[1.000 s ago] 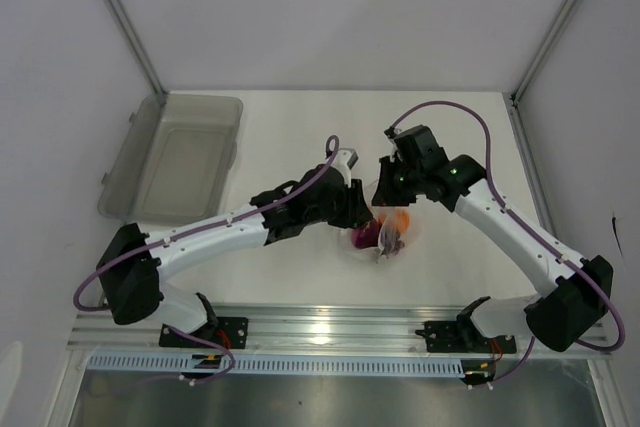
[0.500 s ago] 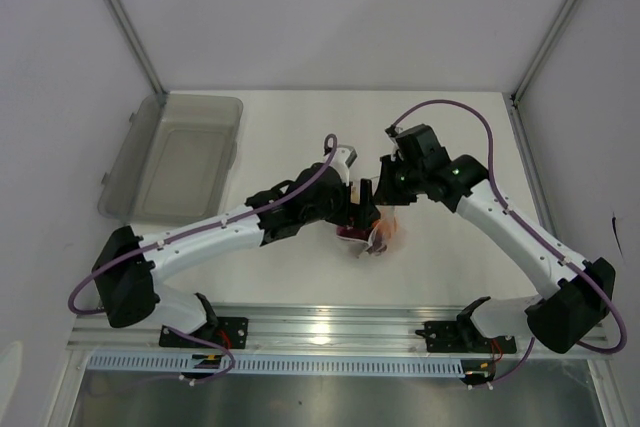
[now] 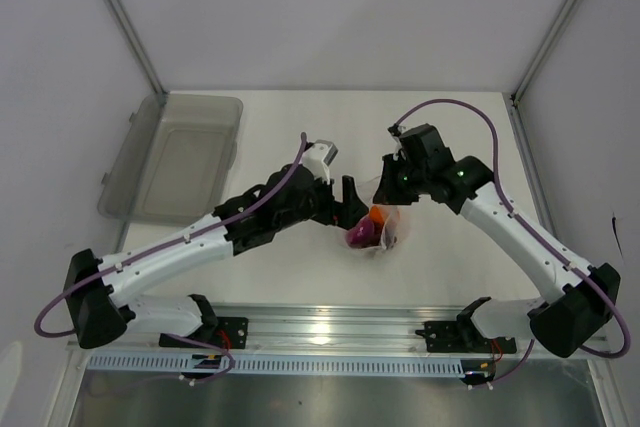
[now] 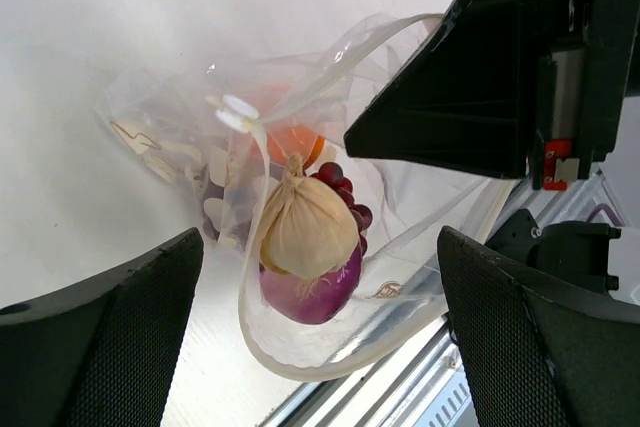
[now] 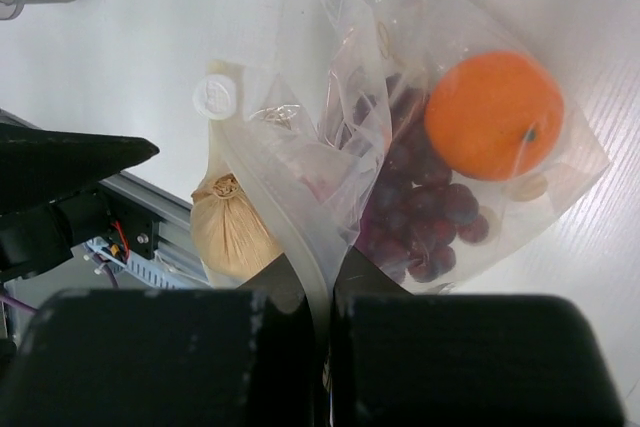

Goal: Place the food in the zip-top bag and seal the zipper
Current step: Place the fake vegetable in the zipper food storage bag.

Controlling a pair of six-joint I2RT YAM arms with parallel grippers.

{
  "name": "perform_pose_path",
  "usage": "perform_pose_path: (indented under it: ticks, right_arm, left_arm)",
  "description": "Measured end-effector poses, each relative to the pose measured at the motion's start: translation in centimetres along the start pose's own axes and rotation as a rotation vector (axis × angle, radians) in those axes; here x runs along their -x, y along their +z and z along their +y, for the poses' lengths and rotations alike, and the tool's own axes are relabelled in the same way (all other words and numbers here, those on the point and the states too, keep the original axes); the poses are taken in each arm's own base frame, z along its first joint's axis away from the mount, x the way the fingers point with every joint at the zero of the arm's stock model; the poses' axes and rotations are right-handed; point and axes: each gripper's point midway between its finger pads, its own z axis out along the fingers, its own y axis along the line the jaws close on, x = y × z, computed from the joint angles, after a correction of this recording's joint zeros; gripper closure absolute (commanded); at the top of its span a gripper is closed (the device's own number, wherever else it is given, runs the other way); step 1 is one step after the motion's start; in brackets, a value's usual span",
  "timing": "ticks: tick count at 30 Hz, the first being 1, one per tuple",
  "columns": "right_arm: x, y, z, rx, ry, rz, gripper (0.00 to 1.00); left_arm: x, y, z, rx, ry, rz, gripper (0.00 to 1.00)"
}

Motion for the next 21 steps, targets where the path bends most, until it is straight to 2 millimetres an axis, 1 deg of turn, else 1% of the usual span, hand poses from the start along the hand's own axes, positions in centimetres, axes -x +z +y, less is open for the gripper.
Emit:
perform_pose_path:
  ticks: [6,7,9,10,12,13,14,15,18,21]
  right_arm:
    - [0.1,-0.2,0.1,0.005,0.0,-0.005,1.0]
    - [0.1,-0.2,0.1,0.005,-0.001,-0.006,1.0]
    - [0.1,-0.4,0.1,0.007,-0.001,-0.009,1.0]
    - [0.1,-0.4,0.2,0.009,-0.001,-0.011,1.0]
    - [0.1,-0.5,0.3,0.014,-0.002,-0.012,1.0]
    - [0.1,-0.6,0.3,0.016,-0.002,-0.012,1.0]
    - [0.1,-0.6,0.3,0.017,-0.002,-0.012,1.0]
    - [0.2,-0.6,0.3,0.017,-0.002,-0.014,1.0]
    - [0.2,-0.7,0.4,0.021,-0.002,-0.015,1.0]
    - [0.1,-0.8,0.4,0.025,-0.002,-0.014,1.0]
  left_arm:
    - [-0.2,-1.0,1.3,0.048,0.01,-0.015,0.02]
    - [-0.3,-1.2,1.5,0.055,0.01,-0.019,0.07]
    - [-0.9,-1.8,2.4,0.077,0.011,-0.023,0.13]
    - [-1.2,-2.1,2.8,0.085,0.011,-0.025,0.19]
    - [-1.9,-2.6,3.6,0.102,0.017,-0.025,0.27]
    - [-2.1,-2.7,3.9,0.109,0.019,-0.024,0.33]
    - [-2.3,-2.9,4.2,0.116,0.021,-0.023,0.36]
    - [-2.5,-2.9,4.3,0.117,0.022,-0.021,0.41]
    - [-2.8,-2.9,4.4,0.118,0.021,-0.015,0.48]
    - [-2.9,-2.8,4.3,0.109,0.019,-0.011,0.5]
